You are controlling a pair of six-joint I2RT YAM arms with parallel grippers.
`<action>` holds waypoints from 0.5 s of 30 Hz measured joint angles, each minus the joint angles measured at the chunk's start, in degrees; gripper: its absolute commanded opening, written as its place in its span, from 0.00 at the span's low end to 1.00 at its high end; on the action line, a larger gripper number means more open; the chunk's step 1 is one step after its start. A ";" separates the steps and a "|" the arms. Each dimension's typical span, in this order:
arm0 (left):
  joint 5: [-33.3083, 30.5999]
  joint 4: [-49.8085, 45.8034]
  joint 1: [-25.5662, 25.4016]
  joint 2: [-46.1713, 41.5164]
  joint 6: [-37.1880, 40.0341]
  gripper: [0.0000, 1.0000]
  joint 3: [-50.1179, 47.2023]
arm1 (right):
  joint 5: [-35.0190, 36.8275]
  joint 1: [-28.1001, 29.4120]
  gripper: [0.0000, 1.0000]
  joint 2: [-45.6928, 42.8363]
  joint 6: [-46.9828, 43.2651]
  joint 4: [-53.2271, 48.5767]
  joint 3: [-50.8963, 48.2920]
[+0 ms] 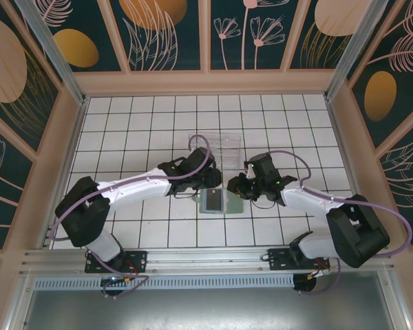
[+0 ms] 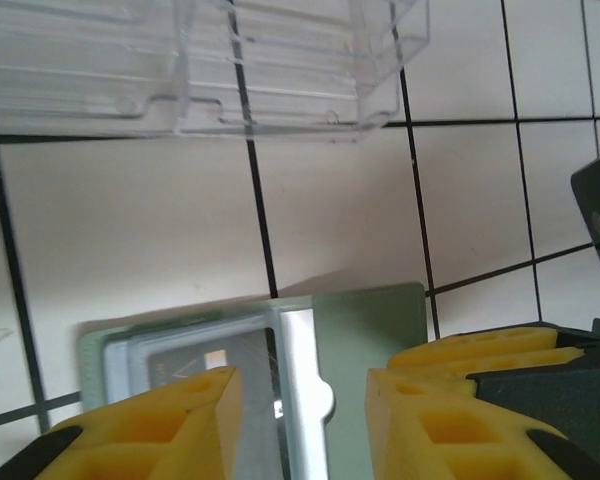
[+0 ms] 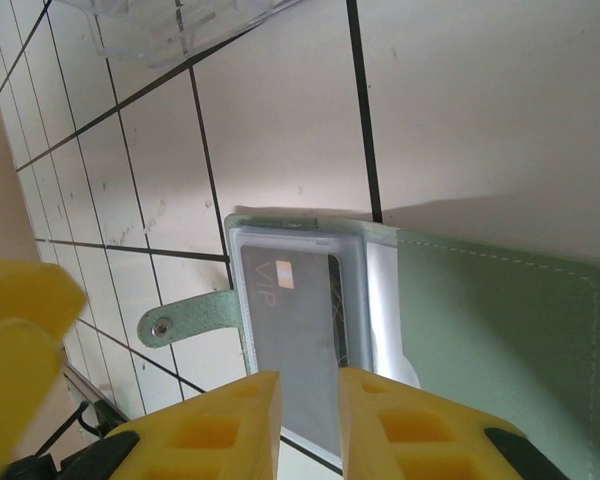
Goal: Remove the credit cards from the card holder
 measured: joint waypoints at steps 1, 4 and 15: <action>-0.31 -0.09 -0.26 0.74 -0.24 0.39 0.24 | 0.15 0.09 0.20 0.00 0.17 0.00 0.00; -1.27 -1.07 -0.90 2.03 -1.05 0.40 -0.15 | 0.76 0.17 0.20 0.00 0.81 -0.04 0.00; -3.80 -2.36 -0.85 2.47 -2.19 0.41 -4.57 | 1.22 1.64 0.19 1.11 1.70 0.00 -0.02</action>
